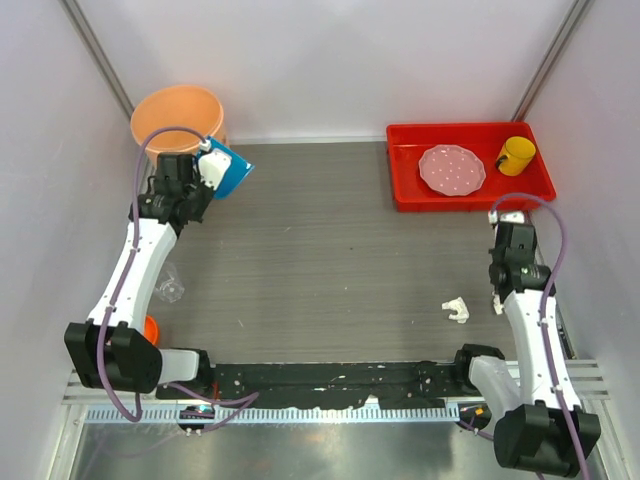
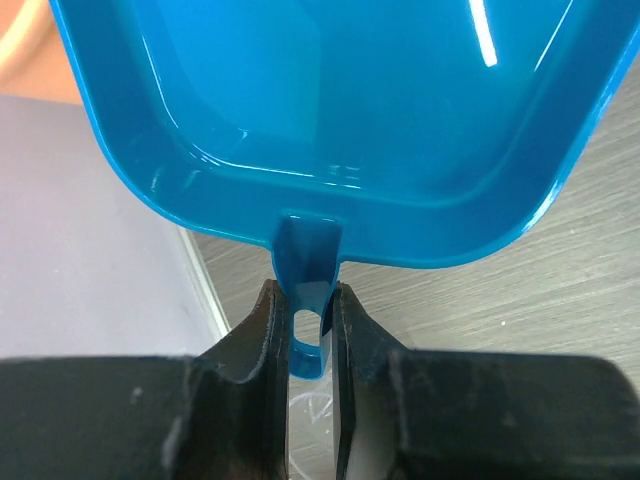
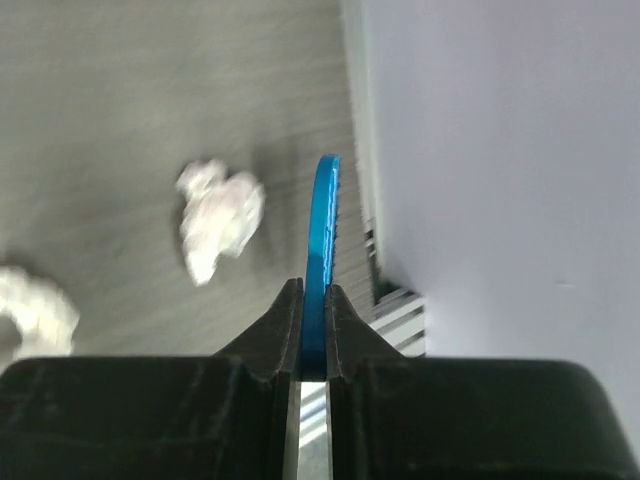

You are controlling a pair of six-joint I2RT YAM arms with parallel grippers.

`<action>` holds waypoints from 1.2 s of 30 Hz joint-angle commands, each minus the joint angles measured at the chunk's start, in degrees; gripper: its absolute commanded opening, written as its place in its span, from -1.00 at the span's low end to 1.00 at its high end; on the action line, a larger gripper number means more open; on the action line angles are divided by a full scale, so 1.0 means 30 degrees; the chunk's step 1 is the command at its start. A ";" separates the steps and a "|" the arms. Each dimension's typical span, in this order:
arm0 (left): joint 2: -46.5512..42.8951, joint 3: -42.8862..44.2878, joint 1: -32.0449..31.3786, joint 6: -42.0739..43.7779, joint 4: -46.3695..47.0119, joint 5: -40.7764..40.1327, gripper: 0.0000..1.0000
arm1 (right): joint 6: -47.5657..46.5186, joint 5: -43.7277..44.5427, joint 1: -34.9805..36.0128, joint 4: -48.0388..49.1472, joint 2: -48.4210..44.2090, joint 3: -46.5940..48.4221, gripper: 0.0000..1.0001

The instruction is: Sweep away the paper scraps from the table

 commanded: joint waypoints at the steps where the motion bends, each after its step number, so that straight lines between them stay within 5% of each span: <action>1: 0.0251 0.0205 -0.0005 -0.0513 -0.0197 0.1451 -1.00 | -0.2925 -0.5404 -0.0071 -0.2086 -0.1510 -0.1759 -0.99; 8: 0.0663 0.0497 -0.0005 -0.0308 0.0096 0.1217 -1.00 | -0.3140 -0.9048 0.1828 -0.4748 -0.0342 0.0167 -0.98; 13: 0.0575 0.0644 -0.0005 -0.0249 0.0272 0.0661 -1.00 | -0.0622 -1.0987 0.7595 -0.6073 0.2701 0.1666 -0.98; 17: 0.0312 0.0674 0.0024 -0.0103 0.0301 0.0192 -1.00 | 0.1932 -0.8882 1.1728 -0.5485 0.6829 0.2832 -0.98; 26: -0.0596 0.0703 0.0024 -0.0190 -0.0343 -0.0365 -1.00 | 0.5975 -0.9729 1.5572 -0.2558 1.4303 1.2820 -0.98; 29: -0.0743 0.0586 -0.0005 -0.0161 -0.0460 -0.0512 -1.00 | 0.7436 -0.7305 1.5603 -0.3428 1.4894 1.5546 -0.98; 31: -0.0802 0.0469 -0.0005 -0.0132 -0.0519 -0.0483 -1.00 | 1.0495 -0.2787 1.5603 -0.4687 1.5158 1.7567 -0.98; 36: -0.0773 0.0234 0.0024 -0.0160 -0.0285 -0.0161 -1.00 | 1.7245 0.3304 1.5574 -1.2828 1.3118 1.9364 -0.98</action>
